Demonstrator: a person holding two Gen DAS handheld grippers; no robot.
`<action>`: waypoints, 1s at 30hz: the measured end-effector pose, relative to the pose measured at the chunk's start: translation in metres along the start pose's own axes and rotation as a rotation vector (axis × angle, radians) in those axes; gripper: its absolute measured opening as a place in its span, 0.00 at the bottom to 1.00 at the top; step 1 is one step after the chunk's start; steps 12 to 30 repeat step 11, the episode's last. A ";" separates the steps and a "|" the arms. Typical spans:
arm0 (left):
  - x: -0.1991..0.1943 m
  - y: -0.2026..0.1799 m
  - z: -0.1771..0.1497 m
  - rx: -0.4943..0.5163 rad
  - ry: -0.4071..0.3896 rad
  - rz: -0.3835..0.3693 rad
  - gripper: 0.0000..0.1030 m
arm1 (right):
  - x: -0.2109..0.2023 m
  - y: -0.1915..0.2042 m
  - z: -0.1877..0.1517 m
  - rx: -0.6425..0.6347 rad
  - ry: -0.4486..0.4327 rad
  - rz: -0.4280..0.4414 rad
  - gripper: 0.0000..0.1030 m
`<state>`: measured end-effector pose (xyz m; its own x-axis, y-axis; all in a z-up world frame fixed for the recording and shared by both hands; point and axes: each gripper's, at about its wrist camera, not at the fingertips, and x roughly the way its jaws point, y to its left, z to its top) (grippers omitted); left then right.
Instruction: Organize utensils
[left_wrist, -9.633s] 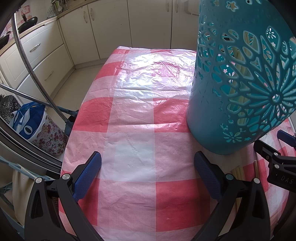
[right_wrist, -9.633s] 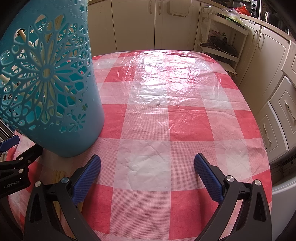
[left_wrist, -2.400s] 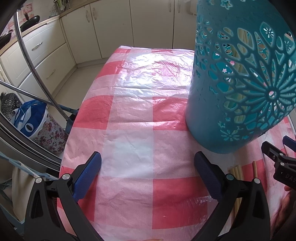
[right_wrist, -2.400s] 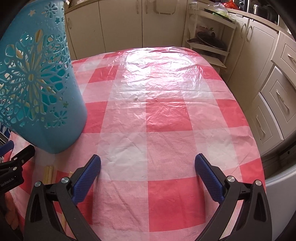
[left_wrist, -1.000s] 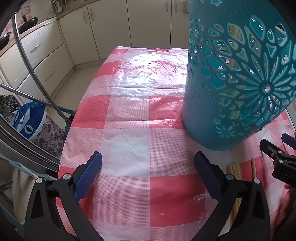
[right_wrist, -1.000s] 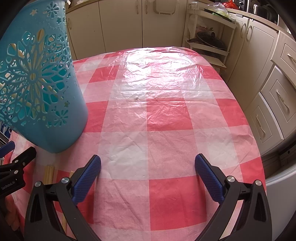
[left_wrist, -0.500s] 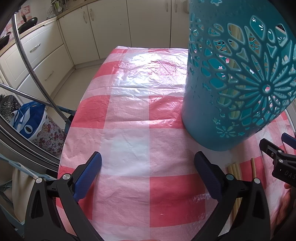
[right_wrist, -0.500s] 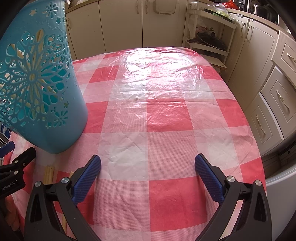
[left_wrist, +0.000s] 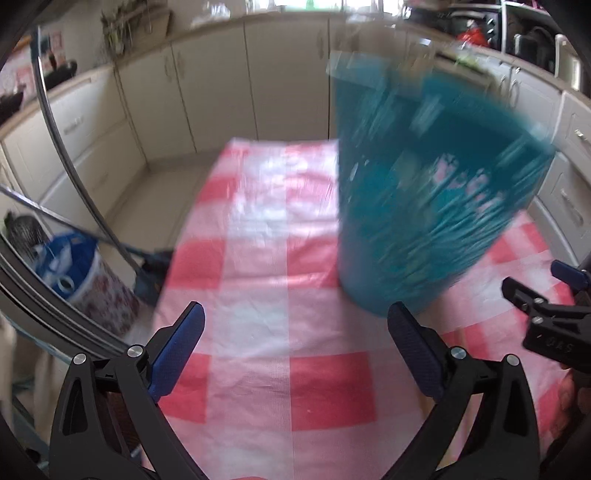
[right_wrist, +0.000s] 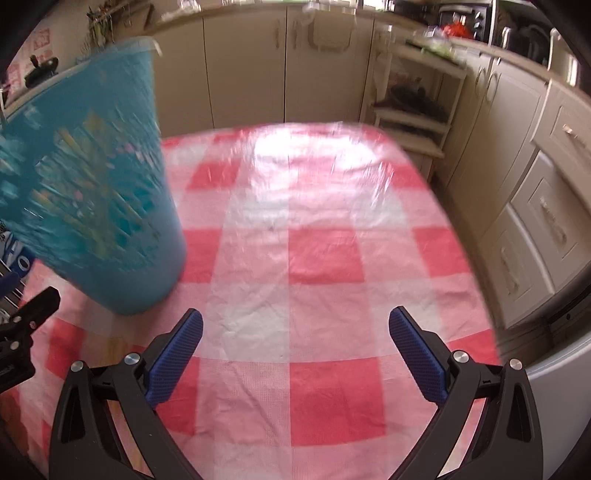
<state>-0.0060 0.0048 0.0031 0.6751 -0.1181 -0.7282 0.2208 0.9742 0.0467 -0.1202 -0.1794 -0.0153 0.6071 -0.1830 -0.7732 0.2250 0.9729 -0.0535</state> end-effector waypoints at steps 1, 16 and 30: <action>-0.020 -0.001 0.004 0.002 -0.032 -0.004 0.93 | -0.014 0.000 0.001 0.000 -0.035 0.002 0.94; -0.213 0.009 -0.048 -0.010 -0.096 0.053 0.93 | -0.201 0.011 -0.065 0.133 -0.306 0.116 0.94; -0.213 0.009 -0.048 -0.010 -0.096 0.053 0.93 | -0.201 0.011 -0.065 0.133 -0.306 0.116 0.94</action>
